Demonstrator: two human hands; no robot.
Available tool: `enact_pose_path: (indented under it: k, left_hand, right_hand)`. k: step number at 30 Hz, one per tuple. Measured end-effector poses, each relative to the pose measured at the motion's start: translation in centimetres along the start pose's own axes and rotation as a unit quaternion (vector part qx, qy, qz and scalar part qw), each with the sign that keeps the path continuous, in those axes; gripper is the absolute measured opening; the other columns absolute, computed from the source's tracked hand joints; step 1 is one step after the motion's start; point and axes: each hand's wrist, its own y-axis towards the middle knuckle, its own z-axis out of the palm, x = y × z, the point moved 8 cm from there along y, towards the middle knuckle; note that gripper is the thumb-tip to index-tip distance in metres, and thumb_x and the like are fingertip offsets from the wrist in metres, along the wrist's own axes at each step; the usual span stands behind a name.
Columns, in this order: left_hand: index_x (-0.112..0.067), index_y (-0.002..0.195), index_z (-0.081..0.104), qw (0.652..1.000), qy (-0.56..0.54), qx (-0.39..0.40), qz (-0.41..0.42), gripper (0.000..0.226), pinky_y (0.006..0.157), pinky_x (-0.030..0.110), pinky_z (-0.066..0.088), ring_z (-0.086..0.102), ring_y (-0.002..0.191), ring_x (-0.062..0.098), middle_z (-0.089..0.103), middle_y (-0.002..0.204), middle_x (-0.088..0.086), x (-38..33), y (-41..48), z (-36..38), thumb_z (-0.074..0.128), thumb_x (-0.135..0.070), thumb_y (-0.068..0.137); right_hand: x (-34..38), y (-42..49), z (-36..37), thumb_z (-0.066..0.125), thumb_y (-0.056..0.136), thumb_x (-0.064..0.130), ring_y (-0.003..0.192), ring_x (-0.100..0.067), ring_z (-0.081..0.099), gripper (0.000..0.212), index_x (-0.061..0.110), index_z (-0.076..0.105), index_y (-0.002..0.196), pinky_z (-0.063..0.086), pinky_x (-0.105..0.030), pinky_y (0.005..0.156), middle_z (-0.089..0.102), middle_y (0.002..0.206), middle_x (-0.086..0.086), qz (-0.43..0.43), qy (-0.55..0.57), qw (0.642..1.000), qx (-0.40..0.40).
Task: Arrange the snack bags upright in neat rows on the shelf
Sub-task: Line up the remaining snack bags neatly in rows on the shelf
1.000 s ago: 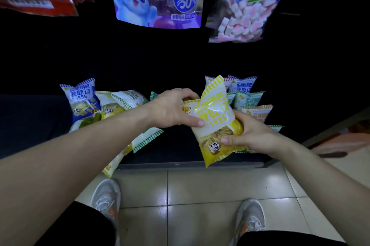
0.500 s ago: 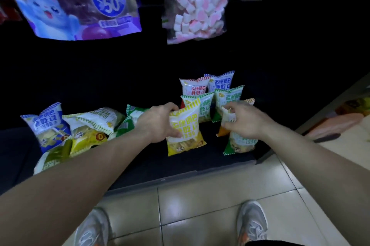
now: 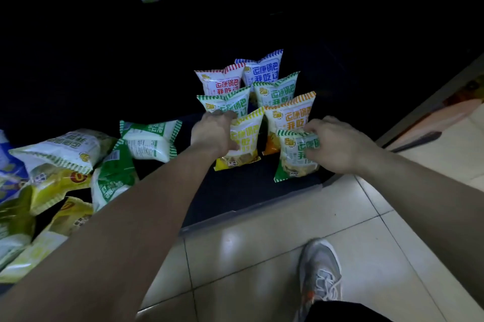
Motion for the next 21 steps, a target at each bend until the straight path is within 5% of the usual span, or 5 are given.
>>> enact_pose_path:
  k: [10,21]
  left_hand:
    - [-0.026,0.139,0.039,0.996,0.066,-0.056,0.026,0.084,0.099,0.044,0.038,0.041,0.125,0.029,0.047,0.134,0.004,-1.0,-0.8,0.0,0.078,-0.053,0.071]
    - [-0.023,0.148,0.03,0.996,0.075,0.006,0.052,0.087,0.103,0.043,0.036,0.038,0.131,0.027,0.042,0.144,0.005,-0.2,-5.2,-5.2,0.069,-0.056,0.077]
  right_hand:
    - [0.5,-1.1,0.8,0.061,0.086,0.042,0.123,-0.027,0.044,0.06,0.027,0.042,0.141,0.044,-0.041,0.095,0.044,0.13,-0.003,-0.011,-0.038,0.999,0.011]
    - [5.7,-2.5,-1.0,0.061,0.087,0.041,0.132,-0.031,0.039,0.063,0.026,0.04,0.144,0.042,-0.044,0.102,0.039,0.146,-0.007,-0.031,-0.038,0.999,0.002]
